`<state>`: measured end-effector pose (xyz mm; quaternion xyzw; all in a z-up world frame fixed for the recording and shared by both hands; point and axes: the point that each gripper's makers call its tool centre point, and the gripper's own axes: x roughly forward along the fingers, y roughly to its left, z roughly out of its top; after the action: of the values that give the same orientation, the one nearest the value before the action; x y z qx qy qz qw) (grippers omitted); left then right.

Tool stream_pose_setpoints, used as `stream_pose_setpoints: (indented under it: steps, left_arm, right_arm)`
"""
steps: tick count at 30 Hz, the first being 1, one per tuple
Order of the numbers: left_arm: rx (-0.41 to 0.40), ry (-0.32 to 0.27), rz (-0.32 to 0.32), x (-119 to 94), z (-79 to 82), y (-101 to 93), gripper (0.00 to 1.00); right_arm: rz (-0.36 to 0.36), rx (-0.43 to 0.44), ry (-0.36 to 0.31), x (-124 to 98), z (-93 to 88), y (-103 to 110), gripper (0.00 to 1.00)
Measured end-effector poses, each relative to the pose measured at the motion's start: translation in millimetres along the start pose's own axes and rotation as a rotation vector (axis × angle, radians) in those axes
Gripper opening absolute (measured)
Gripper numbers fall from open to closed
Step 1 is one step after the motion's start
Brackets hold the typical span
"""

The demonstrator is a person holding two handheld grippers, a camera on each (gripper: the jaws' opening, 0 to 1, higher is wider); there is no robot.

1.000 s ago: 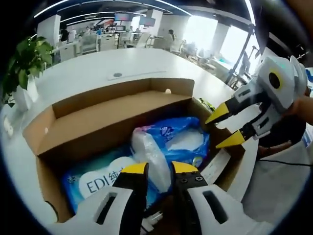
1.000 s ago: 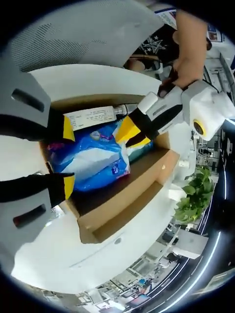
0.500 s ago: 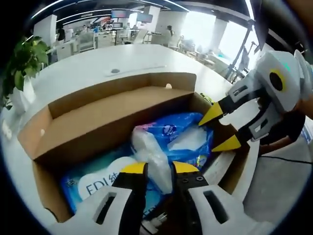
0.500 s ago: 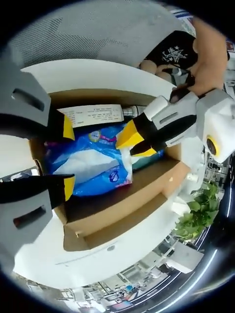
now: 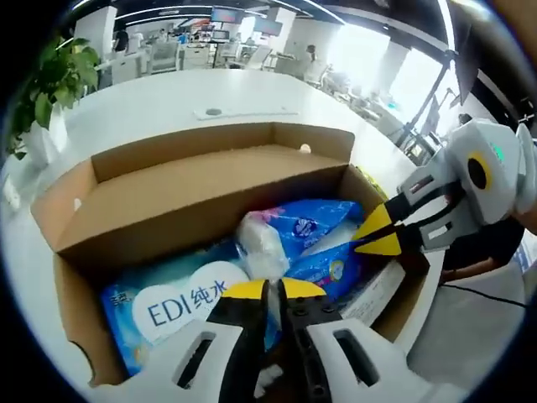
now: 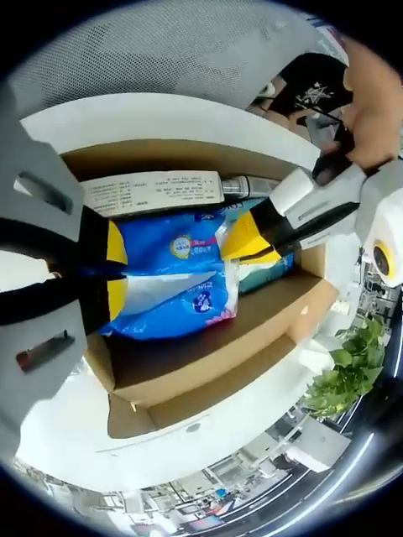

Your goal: Operate the shoe box by opening the lid, removing the specified soft item, and placing it in the target area until the item is outside and the box remains undamaged.

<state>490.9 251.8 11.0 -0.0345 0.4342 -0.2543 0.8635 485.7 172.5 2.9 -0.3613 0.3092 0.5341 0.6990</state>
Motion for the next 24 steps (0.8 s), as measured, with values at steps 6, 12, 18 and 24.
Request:
stream_pose_setpoints:
  steps: [6, 12, 18, 24]
  left_arm:
    - [-0.019, -0.022, 0.005, -6, 3.4, -2.4, 0.0]
    - [-0.024, -0.052, 0.001, -16, 9.5, -4.7, 0.0]
    - [-0.027, -0.075, -0.002, -27, 11.8, -9.2, 0.0]
    - [-0.032, -0.104, 0.008, -38, 14.1, -7.8, 0.0]
  right_arm:
    - [-0.014, 0.034, -0.03, -5, 3.0, -3, 0.0]
    - [-0.04, 0.043, -0.066, -12, 10.0, -5, 0.0]
    - [-0.071, 0.034, -0.087, -18, 15.0, -5, 0.0]
    - [-0.103, 0.027, -0.12, -24, 27.3, -7, 0.0]
